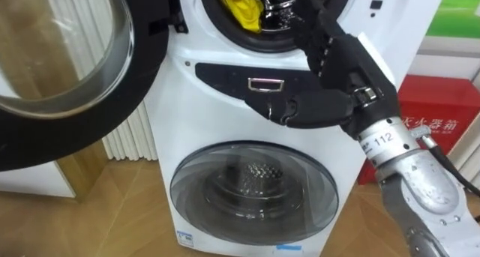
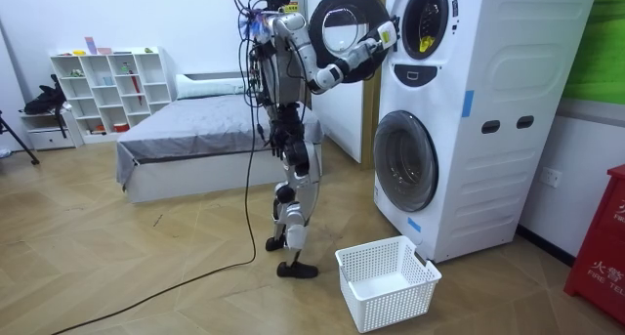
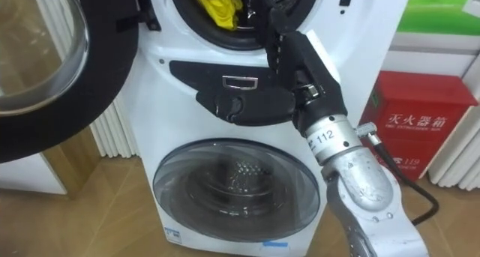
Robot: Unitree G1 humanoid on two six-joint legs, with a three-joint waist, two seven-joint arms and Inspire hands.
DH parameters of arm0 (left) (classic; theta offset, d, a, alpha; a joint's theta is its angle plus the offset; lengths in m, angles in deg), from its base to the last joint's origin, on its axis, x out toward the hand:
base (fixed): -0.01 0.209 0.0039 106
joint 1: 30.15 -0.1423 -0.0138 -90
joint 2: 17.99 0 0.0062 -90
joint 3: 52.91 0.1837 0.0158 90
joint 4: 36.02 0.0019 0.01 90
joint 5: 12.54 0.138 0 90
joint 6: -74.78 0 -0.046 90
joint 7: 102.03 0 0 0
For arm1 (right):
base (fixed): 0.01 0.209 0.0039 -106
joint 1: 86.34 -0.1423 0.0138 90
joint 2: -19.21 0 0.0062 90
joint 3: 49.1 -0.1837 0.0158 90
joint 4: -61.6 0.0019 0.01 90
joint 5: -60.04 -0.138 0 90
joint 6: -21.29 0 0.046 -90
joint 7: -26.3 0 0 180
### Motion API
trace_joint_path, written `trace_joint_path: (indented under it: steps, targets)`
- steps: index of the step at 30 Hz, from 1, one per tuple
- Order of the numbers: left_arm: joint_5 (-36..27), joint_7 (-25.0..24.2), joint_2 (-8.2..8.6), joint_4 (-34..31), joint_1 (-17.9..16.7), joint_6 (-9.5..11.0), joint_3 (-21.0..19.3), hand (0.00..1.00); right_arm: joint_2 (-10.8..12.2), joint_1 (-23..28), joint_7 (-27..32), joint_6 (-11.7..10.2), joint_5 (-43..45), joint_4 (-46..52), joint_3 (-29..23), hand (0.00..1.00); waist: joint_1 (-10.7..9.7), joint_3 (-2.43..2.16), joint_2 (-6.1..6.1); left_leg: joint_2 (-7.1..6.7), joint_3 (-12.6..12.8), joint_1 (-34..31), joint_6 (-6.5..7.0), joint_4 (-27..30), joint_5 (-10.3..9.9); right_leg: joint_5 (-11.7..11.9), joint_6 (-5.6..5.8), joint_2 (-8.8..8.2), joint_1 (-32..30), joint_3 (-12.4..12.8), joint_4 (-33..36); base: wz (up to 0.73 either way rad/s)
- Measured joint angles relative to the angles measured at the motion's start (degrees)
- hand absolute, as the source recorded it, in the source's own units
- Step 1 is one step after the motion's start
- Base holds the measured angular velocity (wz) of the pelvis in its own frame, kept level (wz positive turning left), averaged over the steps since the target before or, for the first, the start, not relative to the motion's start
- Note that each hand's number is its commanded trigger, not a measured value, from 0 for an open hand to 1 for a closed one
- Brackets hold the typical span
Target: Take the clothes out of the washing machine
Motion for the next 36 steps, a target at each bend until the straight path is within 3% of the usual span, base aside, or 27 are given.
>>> trace_joint_path:
  steps: [5,8,10,11,12,13,16,18,20,21,22,24,25,27,29,30,31,32,34,36]
  targets:
    - [0.04,-0.03,-0.09,0.07,0.04,-0.41,0.11,0.00,-0.19,-0.07,1.21,-0.05,1.28,-1.19,0.49,0.00,0.65,0.19,-0.32,0.03,-0.22,1.00,0.00,0.08,0.00,-0.02,-0.02,-0.02,0.91,-0.12,0.15,0.00]
    - [0.03,-0.10,-0.23,0.19,0.09,-0.51,-0.49,0.00,-0.46,-0.43,1.36,-0.06,2.32,-1.40,0.24,0.00,0.96,0.91,-1.53,0.09,-0.37,0.75,-0.03,1.01,-0.09,-0.56,-0.27,0.00,0.78,0.06,0.89,0.01]
    - [0.31,-0.57,-0.65,1.03,0.11,-0.67,-0.85,0.00,-0.47,-0.57,1.71,-0.04,3.63,-3.17,-0.24,0.00,1.09,1.23,-2.28,0.76,-0.51,-1.59,-0.49,6.91,-2.20,-2.29,-0.55,0.08,0.12,0.08,3.50,0.06]
    - [0.44,-0.60,-0.76,0.99,0.22,-0.78,-0.80,0.00,-0.47,-0.60,1.82,-0.05,3.99,-3.44,-0.34,0.00,1.26,1.09,-2.54,1.01,-0.53,-2.52,-0.57,9.11,-2.85,-2.99,-0.67,0.14,-0.37,0.13,4.48,0.00]
    - [0.43,-0.64,-1.06,0.98,0.20,-0.88,-0.81,0.00,-0.49,-0.66,2.06,-0.24,4.02,-3.96,-0.47,0.00,1.86,1.07,-3.02,1.47,-0.61,-5.18,-0.63,14.98,-3.82,-4.31,-1.00,0.03,-1.19,0.25,6.45,-0.06]
    - [0.44,-0.80,-1.21,0.99,0.15,-0.96,-0.80,0.00,-0.47,-0.69,2.43,-0.48,4.04,-4.83,-0.42,0.00,2.37,1.07,-3.04,2.25,-1.01,-7.60,-0.56,21.11,-4.26,-5.07,-1.42,0.12,-1.12,0.49,7.63,-0.08]
    - [0.46,-1.96,-1.27,1.03,-0.54,-1.54,-0.76,0.00,-0.47,-0.70,3.62,-0.65,4.07,-5.75,-0.30,0.00,3.30,1.27,-2.26,3.93,-2.12,-11.73,-0.49,31.55,-4.00,-6.76,-2.77,1.20,0.76,0.37,8.63,0.03]
    - [0.46,-2.84,-1.22,0.99,-0.53,-1.84,-0.71,0.00,-0.71,-1.54,4.49,-1.12,3.75,-7.35,-0.26,0.00,3.14,1.36,-2.47,2.86,-2.25,-14.71,-0.54,29.55,-4.32,-7.75,-3.10,1.10,0.70,0.49,9.33,0.11]
    - [0.55,-2.89,-1.15,0.93,-0.57,-2.13,-0.71,0.00,-0.78,-3.13,4.88,-1.09,3.46,-10.64,-0.25,0.00,3.86,1.37,-2.64,1.73,-2.05,-18.14,-0.76,23.17,-3.51,-8.04,-3.12,0.91,0.70,0.64,9.22,-0.10]
    - [0.55,-2.89,-1.23,0.93,-0.66,-2.32,-0.74,0.00,-0.80,-4.29,5.02,-0.79,3.24,-12.85,-0.20,0.00,4.37,1.31,-2.72,1.28,-1.73,-19.61,-0.40,16.55,-0.70,-8.25,-3.01,0.92,0.85,0.75,9.21,-0.36]
    - [0.42,-2.91,-1.50,0.88,-0.91,-2.62,-0.81,0.00,-0.77,-4.39,5.07,-0.15,2.88,-13.33,0.04,0.00,5.06,0.90,-3.34,0.98,-1.77,-20.24,-0.17,12.56,3.70,-8.45,-2.65,0.67,0.94,1.44,9.00,-0.39]
    - [0.45,-2.96,-1.53,0.74,-1.08,-2.77,-0.81,0.00,-0.83,-4.42,5.21,-0.23,2.08,-13.28,0.28,0.00,4.41,0.43,-4.10,0.04,-1.79,-19.66,0.75,9.13,8.96,-8.85,-1.89,0.51,1.67,1.87,8.26,-0.07]
    - [0.58,-3.01,-1.48,0.32,-1.03,-2.47,-0.84,0.00,-0.92,-4.43,5.67,-0.22,2.14,-13.29,0.41,0.00,3.63,0.24,-4.84,-0.75,-1.48,-18.68,1.41,8.38,9.70,-8.82,-1.26,0.07,2.42,2.20,6.89,0.12]
    - [0.71,-3.07,-1.16,-0.19,-1.04,-2.01,-0.84,0.00,-1.26,-4.71,6.27,-0.24,2.27,-13.24,0.41,0.00,3.55,0.22,-4.93,-1.31,-0.42,-18.04,1.82,9.37,8.30,-8.17,-0.55,-0.70,3.57,2.73,5.56,-0.08]
    - [0.65,-3.23,-1.21,-0.46,-0.07,-1.90,-0.82,0.00,-1.76,-4.81,7.15,-0.27,1.59,-13.07,0.47,0.00,2.80,0.59,-4.51,-1.99,0.12,-18.17,2.35,11.56,6.60,-7.82,0.06,-1.33,5.24,2.77,5.02,0.03]
    - [0.67,-3.36,-1.30,-0.67,0.44,-1.91,-0.83,0.00,-2.33,-4.56,7.66,-0.71,1.54,-11.77,0.48,0.00,1.87,0.83,-4.06,-2.38,0.95,-17.79,2.71,11.89,5.63,-8.07,0.57,-1.99,5.88,2.92,5.05,0.03]
    - [0.66,-3.72,-1.54,-1.35,0.90,-2.07,-0.82,0.00,-2.99,-4.57,7.87,-1.19,1.32,-11.21,0.37,0.00,0.89,0.78,-4.01,-3.11,1.55,-17.33,3.19,11.79,4.88,-8.63,1.56,-2.97,6.05,3.07,5.30,-0.05]
    - [0.66,-3.78,-1.56,-1.50,1.19,-2.06,-0.84,0.00,-3.59,-4.54,7.89,-1.53,1.35,-11.21,0.38,0.00,0.60,0.80,-3.97,-3.38,1.68,-17.32,3.36,11.97,4.64,-8.75,1.77,-3.35,6.07,3.14,5.56,-0.13]
    - [0.62,-3.83,-1.39,-1.47,3.17,-2.35,-0.66,0.00,-4.43,-4.51,8.33,-2.24,1.69,-10.88,-0.04,0.00,-0.48,0.76,-3.66,-4.89,3.71,-16.33,4.75,11.80,3.02,-10.07,4.09,-5.69,4.77,2.80,11.33,0.04]
    - [0.61,-3.80,-1.39,-1.55,4.74,-2.60,-0.57,0.00,-4.90,-4.36,9.07,-2.31,3.46,-11.12,-1.08,0.00,-1.63,0.81,-3.59,-5.55,4.68,-14.19,5.70,11.22,2.00,-10.43,4.76,-7.91,2.78,2.79,19.23,0.21]
